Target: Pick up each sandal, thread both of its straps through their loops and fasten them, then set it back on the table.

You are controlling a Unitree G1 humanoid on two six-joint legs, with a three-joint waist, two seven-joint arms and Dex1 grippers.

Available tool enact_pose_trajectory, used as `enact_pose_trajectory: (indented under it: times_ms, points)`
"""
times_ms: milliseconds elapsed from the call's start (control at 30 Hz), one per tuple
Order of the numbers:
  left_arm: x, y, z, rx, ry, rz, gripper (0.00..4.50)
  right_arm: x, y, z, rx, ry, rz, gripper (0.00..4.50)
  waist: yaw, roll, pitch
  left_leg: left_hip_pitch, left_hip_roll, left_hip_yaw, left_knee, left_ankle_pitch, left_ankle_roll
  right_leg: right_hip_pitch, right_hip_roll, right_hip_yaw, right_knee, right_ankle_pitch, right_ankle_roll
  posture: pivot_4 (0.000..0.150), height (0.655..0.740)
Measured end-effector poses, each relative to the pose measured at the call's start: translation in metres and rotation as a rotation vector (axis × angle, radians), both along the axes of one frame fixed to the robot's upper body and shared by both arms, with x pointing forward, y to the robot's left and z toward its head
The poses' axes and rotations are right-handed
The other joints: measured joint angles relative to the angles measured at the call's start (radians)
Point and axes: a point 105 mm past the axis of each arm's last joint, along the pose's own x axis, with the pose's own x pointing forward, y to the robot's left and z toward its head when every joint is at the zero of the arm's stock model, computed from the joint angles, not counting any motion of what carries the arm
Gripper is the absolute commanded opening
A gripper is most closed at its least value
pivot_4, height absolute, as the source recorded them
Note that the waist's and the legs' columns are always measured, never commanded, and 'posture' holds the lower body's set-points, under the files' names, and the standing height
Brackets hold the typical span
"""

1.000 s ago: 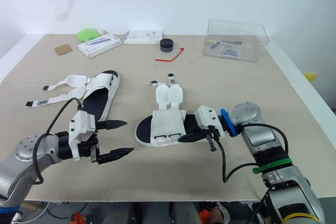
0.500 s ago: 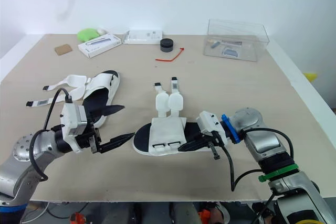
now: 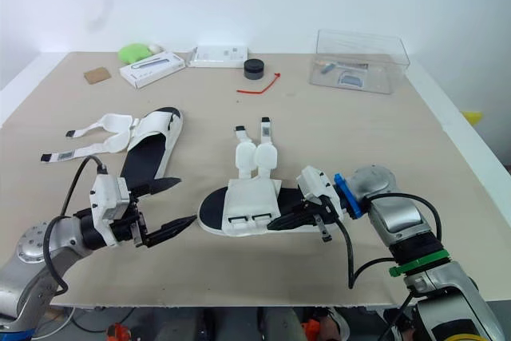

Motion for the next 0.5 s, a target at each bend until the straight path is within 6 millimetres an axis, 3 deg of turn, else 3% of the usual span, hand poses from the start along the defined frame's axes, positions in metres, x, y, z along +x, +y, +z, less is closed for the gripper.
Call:
enact_pose_trajectory:
  times_ms: [67,200,333,500]
  points:
    - [-0.002,-0.002,-0.002,0.019,-0.004,-0.028,4.5,0.001,-0.001,0.002,-0.006,-0.018,0.003,2.07,0.0,0.0,0.0,0.0,0.0,0.0,0.0,0.0,0.0,0.0,0.0,0.0,0.0,0.0,0.0,0.15,0.74]
    - [-0.001,-0.003,-0.007,0.052,0.004,-0.064,4.5,0.001,-0.002,0.004,-0.007,-0.039,0.01,3.69,0.0,0.0,0.0,0.0,0.0,0.0,0.0,0.0,0.0,0.0,0.001,-0.001,0.0,-0.001,0.001,0.15,0.74]
    - [0.007,-0.003,-0.008,0.074,-0.005,-0.074,4.5,0.002,-0.006,0.009,0.002,-0.02,-0.016,3.69,0.0,0.0,0.0,0.0,0.0,0.0,0.0,0.0,0.0,0.0,0.0,-0.001,0.0,0.0,0.001,0.15,0.74]
    - [0.017,-0.001,-0.011,0.098,-0.01,-0.08,4.5,0.011,-0.032,0.036,0.048,0.142,-0.202,3.69,0.001,0.0,0.0,0.0,0.0,0.0,0.0,0.0,0.0,0.0,-0.001,-0.001,0.0,0.001,-0.001,0.15,0.74]
